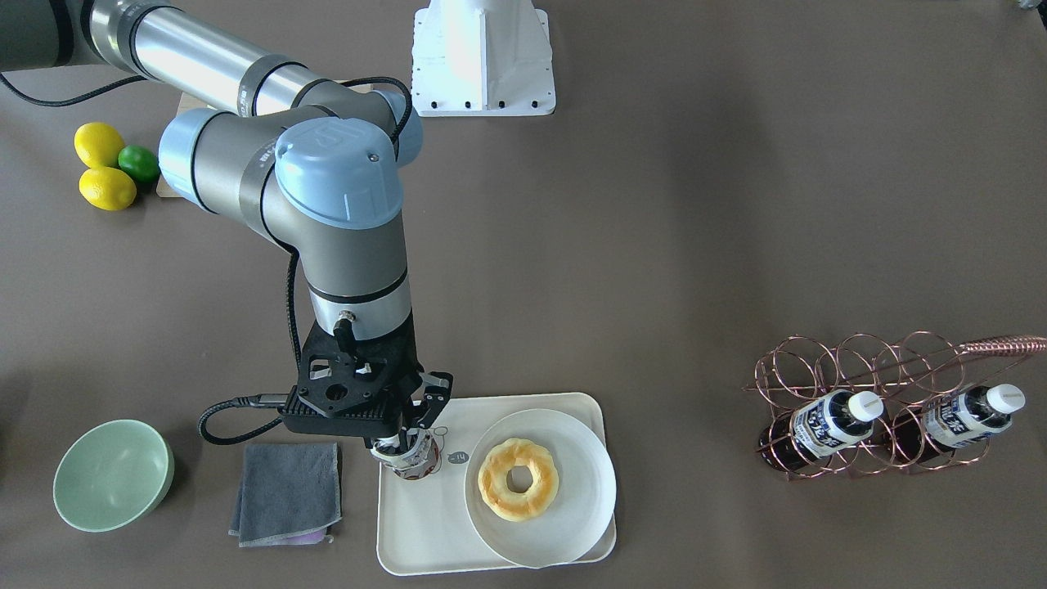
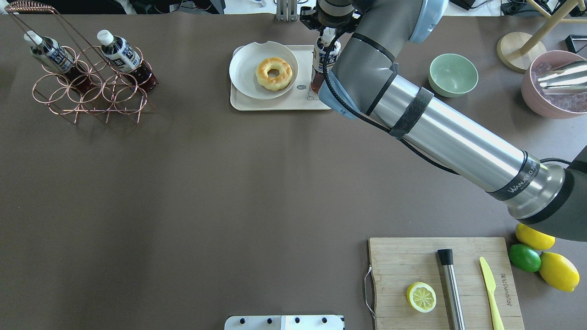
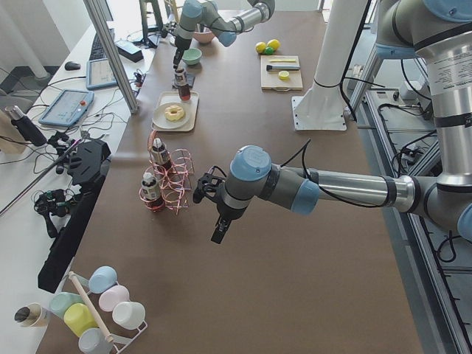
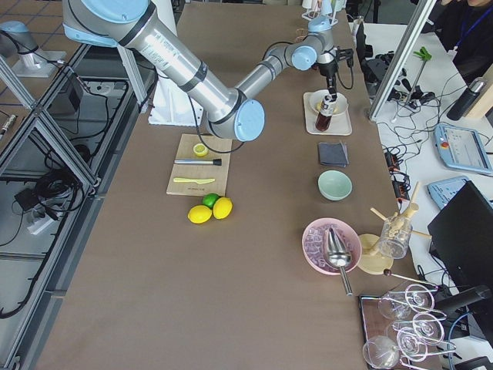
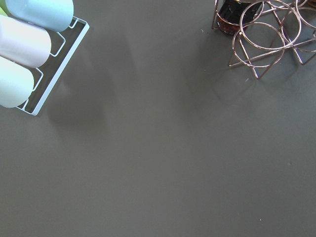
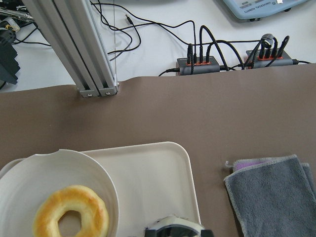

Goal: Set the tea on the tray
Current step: 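Lift the bottle with the right gripper and place it on the tray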

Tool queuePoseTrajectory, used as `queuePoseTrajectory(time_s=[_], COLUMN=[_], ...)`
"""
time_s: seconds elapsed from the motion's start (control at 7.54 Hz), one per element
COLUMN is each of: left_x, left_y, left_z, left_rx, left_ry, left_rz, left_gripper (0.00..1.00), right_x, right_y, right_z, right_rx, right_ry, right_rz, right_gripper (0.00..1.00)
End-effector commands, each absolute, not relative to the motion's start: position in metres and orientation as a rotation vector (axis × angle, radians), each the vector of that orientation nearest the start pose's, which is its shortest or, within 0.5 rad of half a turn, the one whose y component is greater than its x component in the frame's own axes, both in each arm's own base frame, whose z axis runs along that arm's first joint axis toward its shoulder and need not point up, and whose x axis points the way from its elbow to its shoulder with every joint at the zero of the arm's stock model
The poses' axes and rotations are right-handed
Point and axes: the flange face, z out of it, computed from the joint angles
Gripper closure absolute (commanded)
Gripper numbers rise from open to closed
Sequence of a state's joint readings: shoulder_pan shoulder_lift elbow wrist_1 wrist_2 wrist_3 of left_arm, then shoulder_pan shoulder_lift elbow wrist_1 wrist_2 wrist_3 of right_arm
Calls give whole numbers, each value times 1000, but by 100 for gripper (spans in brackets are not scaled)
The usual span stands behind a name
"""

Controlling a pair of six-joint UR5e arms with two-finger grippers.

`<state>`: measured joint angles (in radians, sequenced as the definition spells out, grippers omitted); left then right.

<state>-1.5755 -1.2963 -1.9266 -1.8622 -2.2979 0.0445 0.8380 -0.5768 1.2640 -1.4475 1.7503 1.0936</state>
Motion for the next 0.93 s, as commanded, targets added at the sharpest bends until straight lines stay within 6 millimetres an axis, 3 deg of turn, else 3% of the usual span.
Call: queuePoseTrajectory(time_s=[0.0,0.13,0.27,0.4,0.53,0.8], left_x=[-69,-69,-69,-69,-69,-69], left_y=[-396,-396,-396,-396,-396,-396], left_z=[573,573,574,574,574,575], left_rx=[372,372,372,371,371,370], left_ry=[710,710,710,710,710,710], left_rz=[173,173,173,172,172,173], left_gripper=[1,1,1,1,1,1], right_x=[-450,-450,-450,-452,-452,-445], right_y=[-670,-670,-670,-669,-669,-670], right_z=[140,140,139,139,137,120], right_rx=[365,367,370,372,370,374], right_ry=[-748,-747,-753,-756,-758,-784], right_rz=[258,255,257,259,261,255], right_gripper=[100,100,53,19,2,0])
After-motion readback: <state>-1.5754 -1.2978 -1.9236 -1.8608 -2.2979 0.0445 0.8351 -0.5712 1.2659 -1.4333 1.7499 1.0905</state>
